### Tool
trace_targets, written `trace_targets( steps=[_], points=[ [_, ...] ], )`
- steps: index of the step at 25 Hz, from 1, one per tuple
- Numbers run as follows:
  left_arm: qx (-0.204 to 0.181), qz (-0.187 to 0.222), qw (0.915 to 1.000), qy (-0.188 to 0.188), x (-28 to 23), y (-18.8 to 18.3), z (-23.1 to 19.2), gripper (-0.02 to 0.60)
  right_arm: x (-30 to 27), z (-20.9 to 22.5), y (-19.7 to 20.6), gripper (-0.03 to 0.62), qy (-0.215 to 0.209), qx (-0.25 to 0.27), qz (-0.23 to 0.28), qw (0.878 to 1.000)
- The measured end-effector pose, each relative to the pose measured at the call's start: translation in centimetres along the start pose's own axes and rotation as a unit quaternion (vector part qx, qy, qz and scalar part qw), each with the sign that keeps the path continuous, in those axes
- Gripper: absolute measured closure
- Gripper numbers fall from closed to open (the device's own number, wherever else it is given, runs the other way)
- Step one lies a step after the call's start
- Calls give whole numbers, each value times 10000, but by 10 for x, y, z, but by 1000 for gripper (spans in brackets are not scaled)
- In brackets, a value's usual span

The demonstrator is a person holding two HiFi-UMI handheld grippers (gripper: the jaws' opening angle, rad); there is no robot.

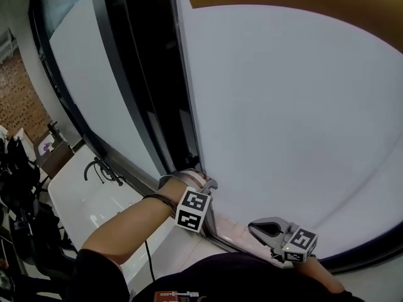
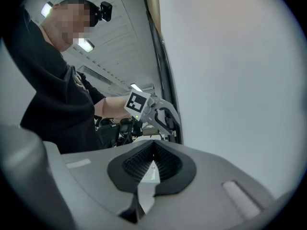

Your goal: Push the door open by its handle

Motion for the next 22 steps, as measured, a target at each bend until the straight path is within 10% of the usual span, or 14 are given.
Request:
trace_targets(
  steps=[3,11,22],
  points=[
    [-144,-214,9990,376,-20,-2,10,446,-5,7,-1,594,-235,-23,74,9997],
    [-451,-332,9983,-156,-29,-4,13,581,-27,24,1,594,-415,-35,126,9991],
    [-952,-884,9912,-255,-45,-2,20,581,-41,40,5,594,-858,22,22,9963]
  ],
)
Point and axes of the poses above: the fingertips, and each gripper's own axes: x backward along the fingers, z to its right, y out of its underside, the point moved 7 cm from there along x, backward along the fingers, and after that the axes turned 14 degrees about -y, right-handed, at the moved point
